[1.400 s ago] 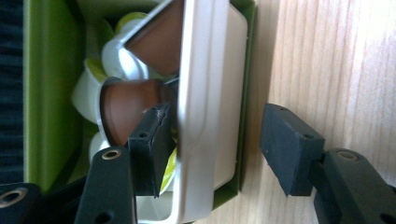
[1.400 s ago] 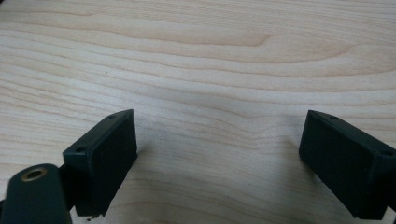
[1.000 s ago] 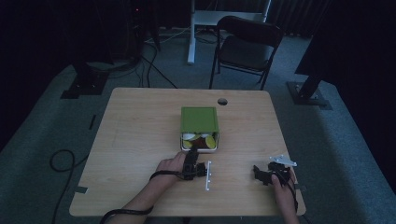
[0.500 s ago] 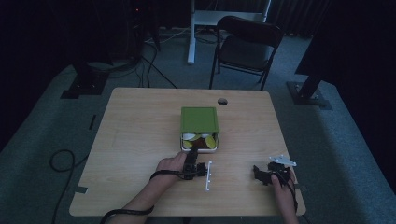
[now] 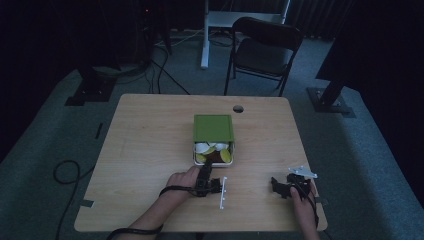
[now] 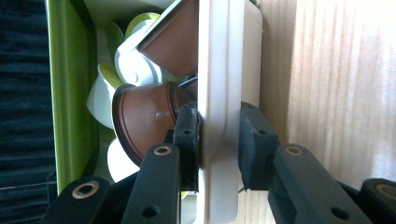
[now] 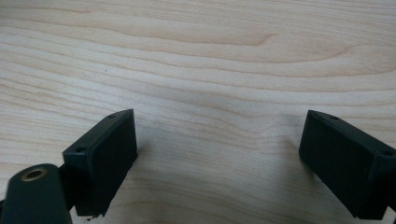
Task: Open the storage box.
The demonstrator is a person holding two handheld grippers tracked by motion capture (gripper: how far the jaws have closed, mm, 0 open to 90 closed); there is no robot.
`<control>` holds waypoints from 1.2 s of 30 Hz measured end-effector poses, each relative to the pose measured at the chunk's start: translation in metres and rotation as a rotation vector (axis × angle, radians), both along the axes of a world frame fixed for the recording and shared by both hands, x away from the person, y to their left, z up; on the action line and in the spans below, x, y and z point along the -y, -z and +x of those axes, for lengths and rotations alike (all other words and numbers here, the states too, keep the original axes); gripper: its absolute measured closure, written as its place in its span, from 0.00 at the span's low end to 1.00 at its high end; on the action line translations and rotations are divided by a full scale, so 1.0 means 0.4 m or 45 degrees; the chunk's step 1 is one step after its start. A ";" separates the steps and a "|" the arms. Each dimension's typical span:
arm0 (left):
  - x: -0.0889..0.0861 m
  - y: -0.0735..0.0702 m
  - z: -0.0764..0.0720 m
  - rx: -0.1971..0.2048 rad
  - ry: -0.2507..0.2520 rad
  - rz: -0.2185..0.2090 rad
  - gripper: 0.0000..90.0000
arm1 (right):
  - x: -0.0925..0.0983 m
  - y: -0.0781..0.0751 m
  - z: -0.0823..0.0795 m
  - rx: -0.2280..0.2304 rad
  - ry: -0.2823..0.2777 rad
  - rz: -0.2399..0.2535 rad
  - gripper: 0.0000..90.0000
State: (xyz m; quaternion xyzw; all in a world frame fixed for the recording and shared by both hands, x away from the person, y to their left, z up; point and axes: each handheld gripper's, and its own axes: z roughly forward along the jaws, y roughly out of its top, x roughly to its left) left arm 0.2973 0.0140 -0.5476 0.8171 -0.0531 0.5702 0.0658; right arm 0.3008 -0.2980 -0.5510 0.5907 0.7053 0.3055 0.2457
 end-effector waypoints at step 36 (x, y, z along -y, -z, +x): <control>-0.012 0.004 -0.105 -0.001 0.048 0.033 0.80 | 0.000 0.000 0.000 0.000 0.000 0.000 0.12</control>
